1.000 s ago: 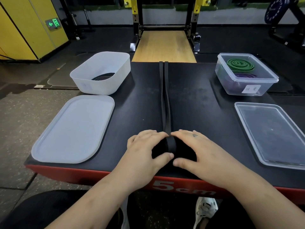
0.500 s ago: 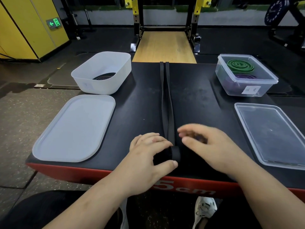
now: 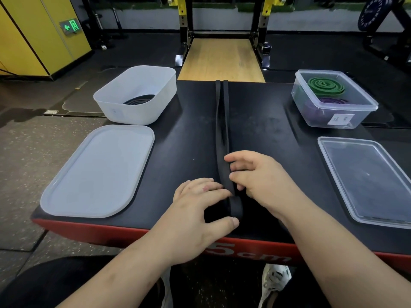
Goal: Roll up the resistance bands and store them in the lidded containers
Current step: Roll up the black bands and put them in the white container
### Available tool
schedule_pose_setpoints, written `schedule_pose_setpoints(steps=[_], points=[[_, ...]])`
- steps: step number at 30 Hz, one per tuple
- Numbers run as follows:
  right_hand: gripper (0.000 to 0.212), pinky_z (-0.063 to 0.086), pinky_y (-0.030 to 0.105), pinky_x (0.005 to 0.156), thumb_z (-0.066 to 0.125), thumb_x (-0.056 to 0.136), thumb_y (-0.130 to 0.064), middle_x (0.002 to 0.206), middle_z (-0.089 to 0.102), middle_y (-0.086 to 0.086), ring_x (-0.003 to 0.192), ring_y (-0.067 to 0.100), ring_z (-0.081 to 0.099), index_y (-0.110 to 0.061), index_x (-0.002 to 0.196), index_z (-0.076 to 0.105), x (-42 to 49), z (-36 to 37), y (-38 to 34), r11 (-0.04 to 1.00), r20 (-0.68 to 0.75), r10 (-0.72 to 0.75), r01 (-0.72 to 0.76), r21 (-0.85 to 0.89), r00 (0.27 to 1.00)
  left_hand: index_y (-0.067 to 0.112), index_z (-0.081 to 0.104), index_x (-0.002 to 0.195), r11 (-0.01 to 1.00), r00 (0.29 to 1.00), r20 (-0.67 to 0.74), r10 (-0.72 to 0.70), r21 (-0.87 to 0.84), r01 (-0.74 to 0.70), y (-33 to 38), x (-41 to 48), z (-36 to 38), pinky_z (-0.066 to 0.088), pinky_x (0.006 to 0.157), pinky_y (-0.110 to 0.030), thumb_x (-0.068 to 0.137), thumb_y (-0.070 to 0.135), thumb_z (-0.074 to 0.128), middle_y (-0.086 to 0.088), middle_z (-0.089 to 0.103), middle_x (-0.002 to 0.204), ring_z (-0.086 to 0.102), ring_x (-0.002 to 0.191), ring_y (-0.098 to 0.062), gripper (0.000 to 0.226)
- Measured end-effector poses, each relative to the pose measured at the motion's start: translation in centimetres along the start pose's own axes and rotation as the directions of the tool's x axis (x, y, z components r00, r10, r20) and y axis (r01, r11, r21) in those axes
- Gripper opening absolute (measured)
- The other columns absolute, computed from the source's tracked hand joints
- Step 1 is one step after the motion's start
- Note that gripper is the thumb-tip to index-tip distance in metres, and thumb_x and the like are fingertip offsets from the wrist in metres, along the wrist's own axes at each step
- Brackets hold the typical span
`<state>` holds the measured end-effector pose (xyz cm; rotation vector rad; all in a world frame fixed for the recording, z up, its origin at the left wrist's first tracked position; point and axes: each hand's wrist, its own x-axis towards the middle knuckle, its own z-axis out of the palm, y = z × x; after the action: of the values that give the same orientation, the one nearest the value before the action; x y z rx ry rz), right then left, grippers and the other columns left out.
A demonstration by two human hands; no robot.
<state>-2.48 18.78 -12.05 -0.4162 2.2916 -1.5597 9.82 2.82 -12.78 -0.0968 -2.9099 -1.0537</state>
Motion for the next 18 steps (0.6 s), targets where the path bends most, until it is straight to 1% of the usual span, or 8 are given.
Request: schedule_pose_setpoints(steps=[2, 3, 4, 6, 8, 10, 13, 18], points=[[0.039, 0.042, 0.019, 0.049, 0.067, 0.092, -0.002, 0.103, 0.074, -0.005, 0.063, 0.009, 0.062, -0.035, 0.111, 0.076, 0.0, -0.3, -0.2, 0.992, 0.013, -0.012, 0.011, 0.123, 1.0, 0.046, 0.056, 0.135, 1.0, 1.0, -0.004, 0.012, 0.004, -0.012, 0.0, 0.0, 0.0, 0.001, 0.111, -0.007, 0.089, 0.059, 0.064, 0.042, 0.038, 0.132, 0.007, 0.137, 0.021, 0.049], [0.038, 0.044, 0.017, 0.053, 0.068, 0.093, -0.004, 0.103, 0.074, -0.008, 0.064, 0.006, 0.062, -0.036, 0.112, 0.075, 0.0, -0.4, -0.2, 0.998, 0.013, -0.036, 0.035, 0.061, 0.999, 0.045, 0.056, 0.135, 1.0, 1.0, -0.007, 0.015, 0.003, -0.015, 0.1, 0.0, -0.1, 0.001, 0.112, -0.009, 0.089, 0.059, 0.064, 0.041, 0.039, 0.134, 0.008, 0.138, 0.021, 0.049], [0.038, 0.045, 0.01, 0.06, 0.068, 0.093, -0.009, 0.103, 0.072, -0.013, 0.068, 0.002, 0.063, -0.039, 0.115, 0.073, 0.0, -0.3, -0.2, 0.991, 0.008, -0.071, 0.071, -0.113, 0.997, 0.045, 0.056, 0.136, 1.0, 1.0, -0.009, 0.014, 0.003, -0.014, 0.1, -0.1, 0.0, 0.002, 0.114, -0.01, 0.089, 0.059, 0.064, 0.039, 0.039, 0.136, 0.008, 0.139, 0.019, 0.049], [0.037, 0.042, 0.005, 0.077, 0.068, 0.094, -0.017, 0.108, 0.068, -0.02, 0.086, -0.003, 0.061, -0.04, 0.124, 0.07, -0.1, 0.2, 0.0, 0.874, -0.002, -0.142, 0.124, -0.47, 0.99, 0.046, 0.055, 0.137, 1.0, 1.0, -0.009, 0.005, 0.005, -0.005, 0.1, 0.0, 0.0, 0.001, 0.115, -0.012, 0.089, 0.06, 0.063, 0.04, 0.038, 0.135, 0.008, 0.139, 0.02, 0.051], [0.033, 0.041, 0.016, 0.093, 0.066, 0.096, -0.021, 0.121, 0.065, -0.019, 0.109, 0.006, 0.056, -0.035, 0.125, 0.071, -0.1, 0.6, 0.1, 0.761, 0.01, -0.223, 0.181, -0.623, 0.975, 0.046, 0.053, 0.139, 1.0, 1.0, -0.007, -0.003, 0.001, 0.003, 0.1, 0.0, 0.0, 0.001, 0.116, -0.013, 0.09, 0.06, 0.062, 0.044, 0.035, 0.132, 0.006, 0.136, 0.023, 0.052], [0.029, 0.04, 0.027, 0.105, 0.067, 0.096, -0.026, 0.13, 0.065, -0.017, 0.122, 0.014, 0.051, -0.032, 0.125, 0.072, -0.1, 0.3, 0.1, 0.725, 0.015, -0.257, 0.203, -0.658, 0.966, 0.047, 0.053, 0.139, 1.0, 1.0, -0.007, -0.008, -0.001, 0.008, 0.1, 0.0, 0.0, 0.002, 0.117, -0.015, 0.09, 0.061, 0.06, 0.041, 0.036, 0.136, 0.005, 0.137, 0.023, 0.051], [0.031, 0.037, 0.04, 0.114, 0.061, 0.101, -0.035, 0.136, 0.063, -0.019, 0.133, 0.014, 0.046, -0.034, 0.132, 0.067, -0.5, -0.5, 0.3, 0.691, 0.08, -0.223, 0.215, -0.69, 0.972, 0.046, 0.053, 0.139, 1.0, 1.0, -0.005, -0.03, -0.001, 0.03, 0.2, 0.0, 0.1, 0.002, 0.113, -0.01, 0.091, 0.062, 0.058, 0.036, 0.034, 0.144, 0.002, 0.136, 0.023, 0.051], [0.048, 0.036, 0.033, 0.119, 0.06, 0.102, -0.03, 0.146, 0.053, -0.022, 0.141, 0.002, 0.04, -0.042, 0.147, 0.051, -2.6, -1.7, 0.5, 0.693, 0.181, -0.222, 0.285, -0.662, 0.958, 0.042, 0.053, 0.141, 0.999, 0.999, -0.005, -0.035, -0.007, 0.035, 0.4, 0.3, -0.1, 0.001, 0.122, -0.02, 0.092, 0.062, 0.057, 0.029, 0.033, 0.153, 0.001, 0.143, 0.018, 0.053]])
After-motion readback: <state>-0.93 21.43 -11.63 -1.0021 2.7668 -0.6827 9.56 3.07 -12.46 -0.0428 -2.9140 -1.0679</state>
